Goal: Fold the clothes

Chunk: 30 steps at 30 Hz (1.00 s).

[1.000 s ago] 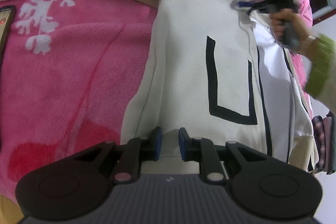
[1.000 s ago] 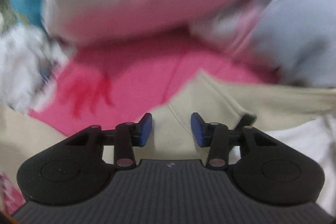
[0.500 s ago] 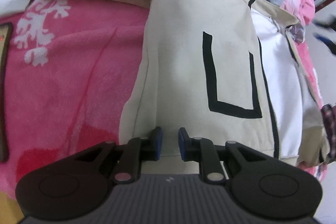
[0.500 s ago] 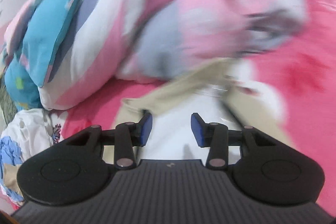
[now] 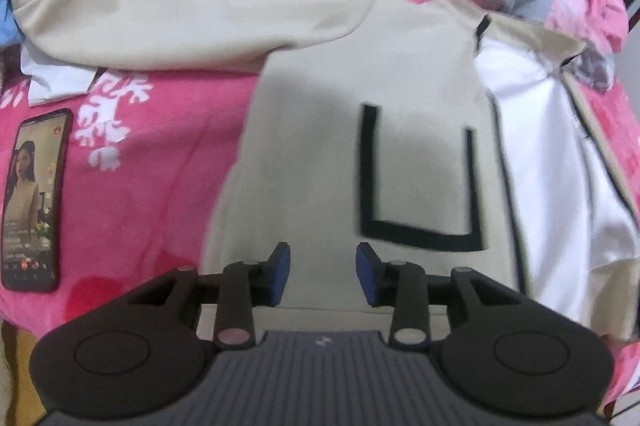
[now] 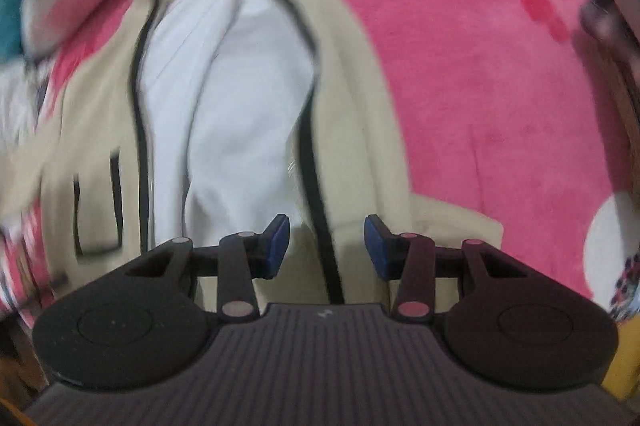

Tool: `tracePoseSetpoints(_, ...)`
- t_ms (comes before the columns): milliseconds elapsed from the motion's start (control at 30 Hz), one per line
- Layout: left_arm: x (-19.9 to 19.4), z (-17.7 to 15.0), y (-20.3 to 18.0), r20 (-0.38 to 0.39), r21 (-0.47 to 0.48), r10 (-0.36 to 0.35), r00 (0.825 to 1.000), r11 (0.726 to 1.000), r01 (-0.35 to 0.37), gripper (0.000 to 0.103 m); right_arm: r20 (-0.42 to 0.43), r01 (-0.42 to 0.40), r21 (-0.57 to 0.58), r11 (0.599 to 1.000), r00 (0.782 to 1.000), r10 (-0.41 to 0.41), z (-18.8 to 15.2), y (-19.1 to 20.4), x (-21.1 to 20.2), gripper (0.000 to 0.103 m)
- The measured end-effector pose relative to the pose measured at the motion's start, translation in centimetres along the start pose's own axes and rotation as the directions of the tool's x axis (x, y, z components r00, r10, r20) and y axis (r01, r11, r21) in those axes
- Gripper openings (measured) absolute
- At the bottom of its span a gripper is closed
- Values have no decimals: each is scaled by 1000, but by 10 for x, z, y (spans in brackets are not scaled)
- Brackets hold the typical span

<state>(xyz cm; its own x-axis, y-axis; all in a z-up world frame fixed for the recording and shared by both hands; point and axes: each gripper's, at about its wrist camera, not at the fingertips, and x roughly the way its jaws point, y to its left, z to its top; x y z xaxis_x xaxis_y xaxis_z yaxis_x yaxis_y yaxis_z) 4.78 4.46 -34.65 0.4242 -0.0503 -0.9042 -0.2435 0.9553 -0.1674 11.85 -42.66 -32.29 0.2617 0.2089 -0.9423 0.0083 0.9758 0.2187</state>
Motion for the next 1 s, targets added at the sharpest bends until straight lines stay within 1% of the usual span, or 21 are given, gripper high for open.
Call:
tracePoseSetpoints(33, -2, -2, -10, 0, 8, -18, 1000, 1000, 18, 39, -17, -2, -67, 998, 1000, 1, -6, 9, 2, 41)
tracePoseSetpoints(67, -4, -5, -21, -1, 17, -37, 999, 999, 37, 39, -28, 20, -149, 989, 999, -24, -13, 19, 6, 41)
tracePoseSetpoints(133, -6, -12, -43, -10, 43, -78, 997, 996, 78, 39, -28, 82, -302, 950, 995, -95, -27, 34, 15, 41)
tracePoseSetpoints(200, -6, -22, -67, -30, 81, -119, 992, 989, 121, 39, -12, 130, -388, 913, 989, -146, -38, 38, 23, 39)
tracePoseSetpoints(233, -6, -27, -80, -40, 102, -138, 990, 985, 142, 39, -10, 137, -407, 903, 988, -154, -41, 37, 26, 39)
tracePoseSetpoints(267, -5, -32, -93, -51, 122, -157, 986, 979, 163, 39, -6, 143, -422, 895, 987, -161, -43, 35, 27, 35)
tracePoseSetpoints(300, -5, -38, -105, -62, 148, -171, 983, 973, 179, 39, 4, 148, -424, 893, 987, -162, -43, 33, 23, 25)
tracePoseSetpoints(333, -4, -44, -118, -73, 175, -184, 980, 965, 194, 39, 13, 152, -422, 894, 987, -161, -43, 30, 19, 18)
tracePoseSetpoints(367, -4, -48, -126, -81, 196, -191, 978, 959, 203, 39, 18, 149, -402, 904, 988, -155, -43, 24, 16, 13)
tracePoseSetpoints(467, -2, -62, -150, -106, 259, -209, 972, 938, 230, 40, 27, 150, -345, 926, 988, -150, -41, 5, 6, 4)
tracePoseSetpoints(500, 1, -66, -155, -119, 265, -210, 970, 935, 235, 40, 30, 152, -329, 932, 988, -151, -41, -1, 3, 4)
tracePoseSetpoints(533, 3, -69, -160, -131, 270, -211, 969, 932, 240, 40, 32, 147, -315, 938, 989, -144, -40, -6, 0, 5)
tracePoseSetpoints(600, 7, -76, -169, -156, 282, -213, 965, 926, 250, 41, 38, 100, -297, 950, 995, -93, -37, -10, -5, 7)
tracePoseSetpoints(667, 12, -82, -175, -169, 298, -202, 965, 923, 245, 41, 47, 61, -312, 948, 998, -49, -37, -7, -7, 10)
tracePoseSetpoints(733, 17, -84, -178, -175, 309, -189, 966, 921, 236, 42, 54, 24, -334, 942, 999, -7, -38, -3, -7, 19)
tracePoseSetpoints(800, 20, -85, -178, -175, 311, -182, 968, 922, 230, 42, 45, 3, -397, 918, 999, 16, -45, 5, -4, 39)
tracePoseSetpoints(867, 21, -85, -178, -175, 310, -177, 969, 924, 225, 43, 34, 44, -476, 878, 999, -32, -51, 11, 7, 50)
tracePoseSetpoints(933, 22, -86, -178, -174, 308, -171, 970, 926, 219, 43, 34, 94, -523, 847, 995, -89, -58, 11, 19, 50)
tracePoseSetpoints(1000, 23, -88, -177, -173, 307, -165, 971, 928, 212, 43, 29, 111, -533, 839, 993, -112, -61, 6, 27, 50)
